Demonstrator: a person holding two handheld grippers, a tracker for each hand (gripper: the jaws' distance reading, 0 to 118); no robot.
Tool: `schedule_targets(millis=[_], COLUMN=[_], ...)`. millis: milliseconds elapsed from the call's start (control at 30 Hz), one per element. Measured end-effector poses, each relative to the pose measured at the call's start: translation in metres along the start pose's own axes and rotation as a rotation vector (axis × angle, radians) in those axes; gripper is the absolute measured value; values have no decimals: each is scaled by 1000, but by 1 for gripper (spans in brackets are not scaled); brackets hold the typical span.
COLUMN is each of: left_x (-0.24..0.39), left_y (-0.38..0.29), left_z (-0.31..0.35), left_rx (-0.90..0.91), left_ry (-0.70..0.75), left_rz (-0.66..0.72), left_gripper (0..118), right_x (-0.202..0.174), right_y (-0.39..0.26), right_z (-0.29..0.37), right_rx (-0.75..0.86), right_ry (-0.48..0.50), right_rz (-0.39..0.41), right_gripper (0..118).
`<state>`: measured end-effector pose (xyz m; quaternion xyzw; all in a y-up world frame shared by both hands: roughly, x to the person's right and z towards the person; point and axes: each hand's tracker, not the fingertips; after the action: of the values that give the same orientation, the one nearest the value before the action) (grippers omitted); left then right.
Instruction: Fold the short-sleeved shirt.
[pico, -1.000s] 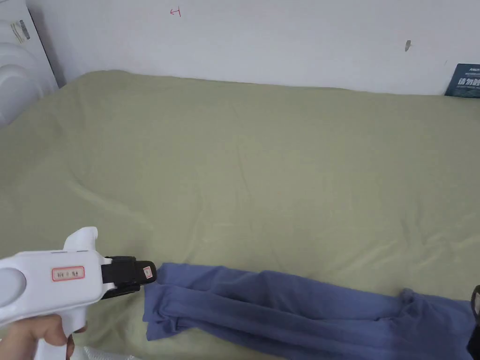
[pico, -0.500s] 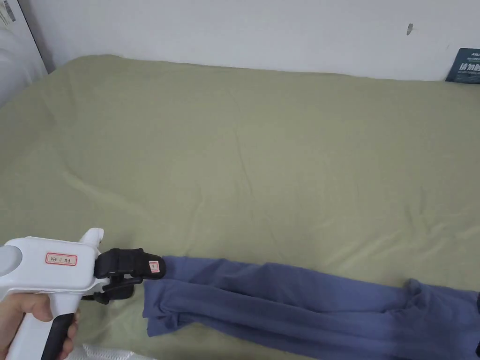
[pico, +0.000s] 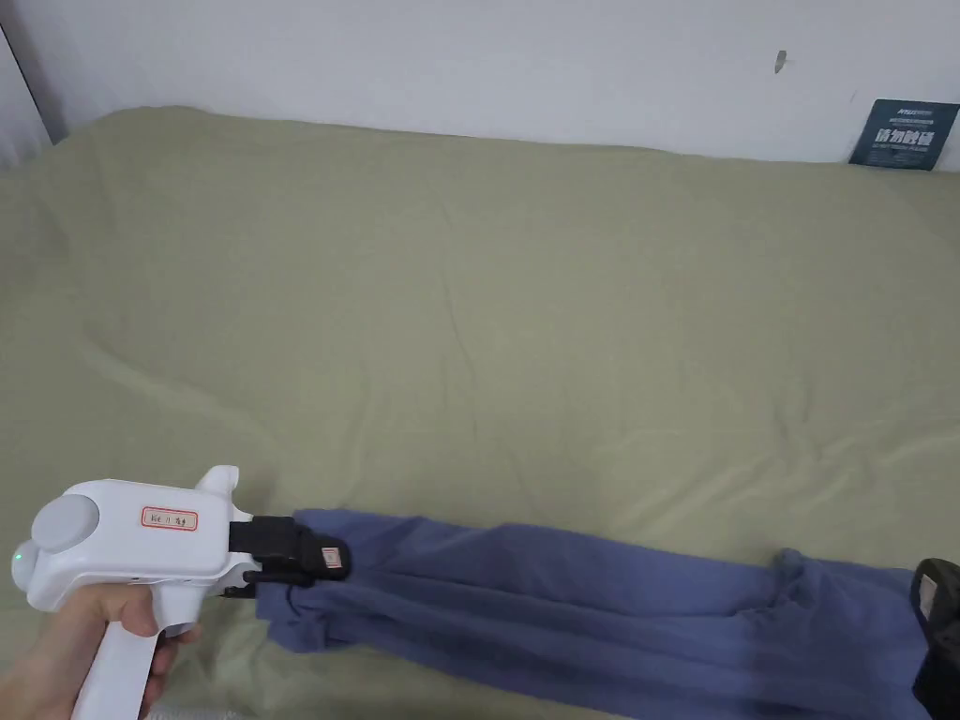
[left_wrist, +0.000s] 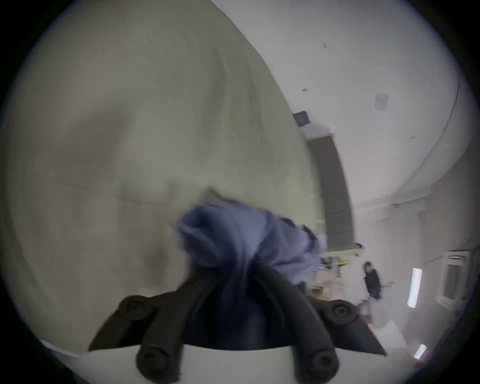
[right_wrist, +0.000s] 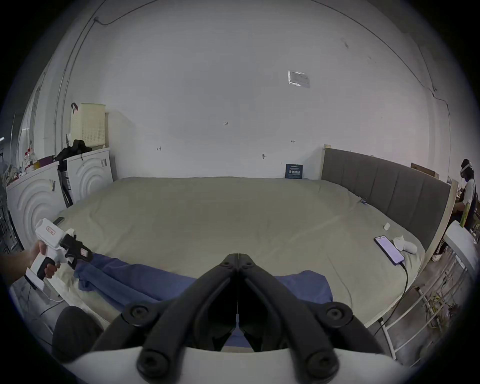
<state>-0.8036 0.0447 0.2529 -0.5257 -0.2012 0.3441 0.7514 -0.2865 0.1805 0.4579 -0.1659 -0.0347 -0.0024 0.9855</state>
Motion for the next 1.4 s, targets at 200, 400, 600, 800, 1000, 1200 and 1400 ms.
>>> schedule_targets(millis=[200,400,600,800,1000,1200,1400], left_x=[19,-13,48,132,210,241,241], left_y=[-5,4,-25,-43,-72,-91,-108], left_z=[31,87,112,87,23,-66,-137], left_rx=[7,99,132,97,25,-70,-130], left_ry=[-14,61,186,309,312,349,298], left_rz=[-3,7,-71,-218,-361,-463,-474], left_gripper=[8,8,8,8,8,8,118], right_x=[4,4,3,7,18,30,38], right_y=[3,12,15,8,2,-6,-18], right_z=[3,-4,-6,-4,1,2,6], right_rx=[22,46,78,65,49,29,-12], right_ry=[17,48,66,64,39,26,18], right_rz=[-6,-5,2,-29,-25,-47,-59], right_gripper=[0,0,0,0,0,0,0])
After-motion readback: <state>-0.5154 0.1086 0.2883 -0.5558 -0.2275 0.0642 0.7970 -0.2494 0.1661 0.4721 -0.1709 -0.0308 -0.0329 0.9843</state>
